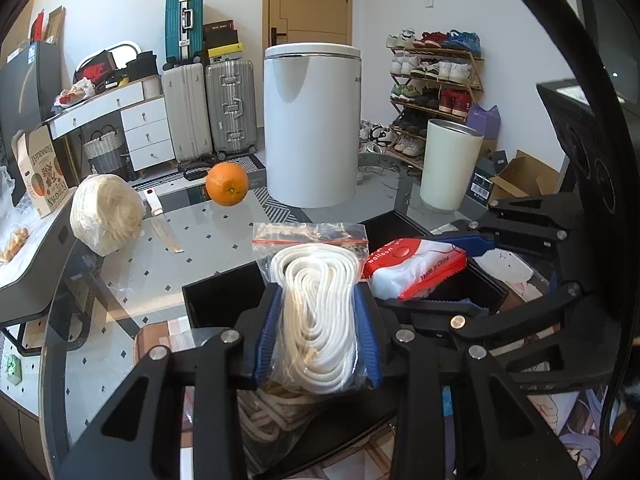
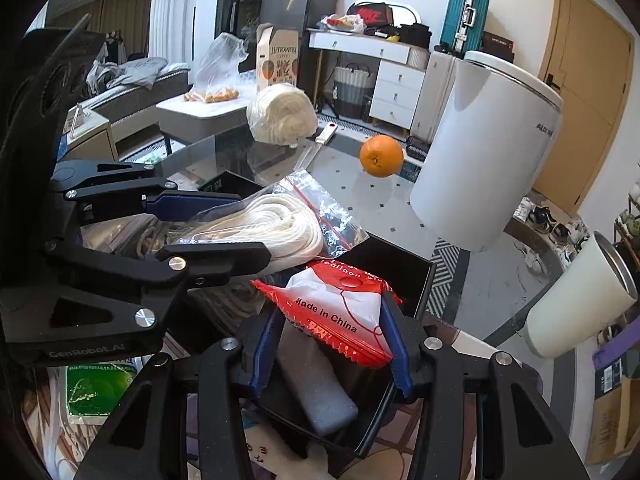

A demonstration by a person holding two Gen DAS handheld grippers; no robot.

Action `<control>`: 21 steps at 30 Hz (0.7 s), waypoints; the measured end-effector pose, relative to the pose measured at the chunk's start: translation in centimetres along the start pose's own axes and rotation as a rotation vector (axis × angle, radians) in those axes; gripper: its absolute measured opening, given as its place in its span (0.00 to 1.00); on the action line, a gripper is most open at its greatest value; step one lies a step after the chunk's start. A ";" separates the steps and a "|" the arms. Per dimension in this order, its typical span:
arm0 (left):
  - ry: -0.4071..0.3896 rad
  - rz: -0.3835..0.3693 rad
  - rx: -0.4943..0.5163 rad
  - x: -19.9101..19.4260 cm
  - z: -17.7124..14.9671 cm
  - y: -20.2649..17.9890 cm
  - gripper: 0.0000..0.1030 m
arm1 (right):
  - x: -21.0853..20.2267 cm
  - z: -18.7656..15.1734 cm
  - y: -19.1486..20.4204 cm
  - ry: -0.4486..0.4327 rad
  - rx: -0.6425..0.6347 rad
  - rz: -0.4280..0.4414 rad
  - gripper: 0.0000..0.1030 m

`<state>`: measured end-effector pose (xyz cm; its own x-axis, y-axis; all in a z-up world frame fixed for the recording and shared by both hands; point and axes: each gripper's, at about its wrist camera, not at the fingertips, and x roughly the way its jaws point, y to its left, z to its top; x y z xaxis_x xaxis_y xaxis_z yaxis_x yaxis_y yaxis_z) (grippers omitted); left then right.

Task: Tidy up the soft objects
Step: 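Carry the rope bag and red packet over the black box with both grippers, then open the right gripper to drop the red packet in the box while the left drops the rope bag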

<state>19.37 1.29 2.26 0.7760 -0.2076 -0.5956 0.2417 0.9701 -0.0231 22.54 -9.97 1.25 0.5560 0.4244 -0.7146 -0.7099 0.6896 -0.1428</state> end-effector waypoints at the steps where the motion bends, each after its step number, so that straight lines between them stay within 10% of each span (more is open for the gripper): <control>1: 0.001 -0.003 0.001 0.0 0.0 0.0 0.34 | 0.1 0.1 0.0 0.005 -0.009 0.007 0.50; 5: 0.009 -0.022 0.009 -0.1 -0.2 0.0 0.34 | -0.8 0.1 0.0 -0.013 -0.026 0.008 0.73; 21: 0.046 -0.025 0.061 0.9 -0.3 -1.0 0.40 | -4.5 -1.3 -0.7 -0.067 0.008 -0.033 0.77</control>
<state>19.61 0.16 1.51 0.7420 -0.2239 -0.6318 0.2964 0.9550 0.0096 19.99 -13.15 3.68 0.6068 0.4395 -0.6624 -0.6875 0.7084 -0.1597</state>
